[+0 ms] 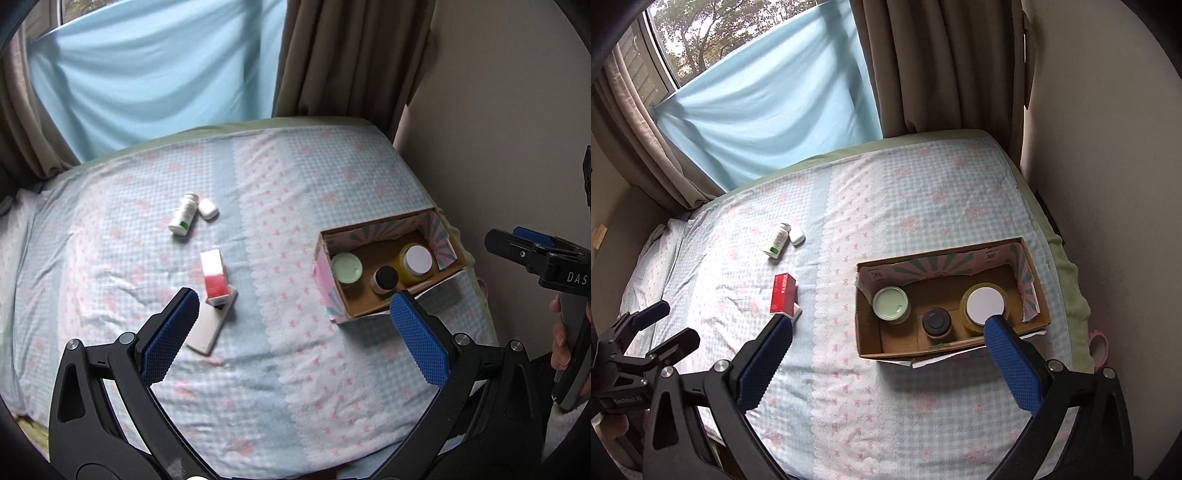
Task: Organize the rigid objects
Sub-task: 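Withdraw both tools from the box toward the red box and pill bottle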
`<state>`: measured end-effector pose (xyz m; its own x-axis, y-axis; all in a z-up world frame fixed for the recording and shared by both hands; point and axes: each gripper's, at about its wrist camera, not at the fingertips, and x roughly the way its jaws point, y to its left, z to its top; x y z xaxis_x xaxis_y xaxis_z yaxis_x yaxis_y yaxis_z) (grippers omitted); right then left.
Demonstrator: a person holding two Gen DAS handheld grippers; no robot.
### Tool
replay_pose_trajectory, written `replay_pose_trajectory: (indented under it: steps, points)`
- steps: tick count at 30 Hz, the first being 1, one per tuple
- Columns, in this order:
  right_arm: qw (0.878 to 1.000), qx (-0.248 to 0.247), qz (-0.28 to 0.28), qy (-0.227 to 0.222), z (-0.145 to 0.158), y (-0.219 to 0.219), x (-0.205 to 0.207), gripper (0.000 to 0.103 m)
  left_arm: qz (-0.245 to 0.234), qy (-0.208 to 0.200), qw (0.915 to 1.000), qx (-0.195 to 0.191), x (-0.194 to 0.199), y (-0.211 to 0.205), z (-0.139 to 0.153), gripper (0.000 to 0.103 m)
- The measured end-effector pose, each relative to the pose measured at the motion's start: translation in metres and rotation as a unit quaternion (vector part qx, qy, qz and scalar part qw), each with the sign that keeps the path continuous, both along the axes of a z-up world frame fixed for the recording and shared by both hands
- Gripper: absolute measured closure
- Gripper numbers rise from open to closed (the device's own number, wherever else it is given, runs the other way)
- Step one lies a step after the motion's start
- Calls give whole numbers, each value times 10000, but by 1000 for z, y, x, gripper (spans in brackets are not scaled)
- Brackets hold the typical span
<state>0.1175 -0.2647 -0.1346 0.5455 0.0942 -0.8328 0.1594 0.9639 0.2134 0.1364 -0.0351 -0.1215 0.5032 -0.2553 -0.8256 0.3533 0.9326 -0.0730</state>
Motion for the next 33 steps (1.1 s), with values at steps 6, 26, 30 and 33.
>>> replay_pose_trajectory:
  steps: [6, 26, 30, 33]
  points:
    - [9999, -95, 5, -74, 15, 68, 1, 0, -39, -156, 9999, 35, 9, 76, 15, 0]
    - [9985, 45, -468, 292, -11, 220, 62, 0, -555, 247, 9978, 263, 142, 230, -17, 0]
    - [9984, 95, -327, 451, -32, 230, 88, 0, -587, 537, 9964, 302, 186, 224, -42, 0]
    - [9980, 87, -151, 600, -56, 231, 114, 0, -625, 745, 9942, 465, 220, 213, -68, 0]
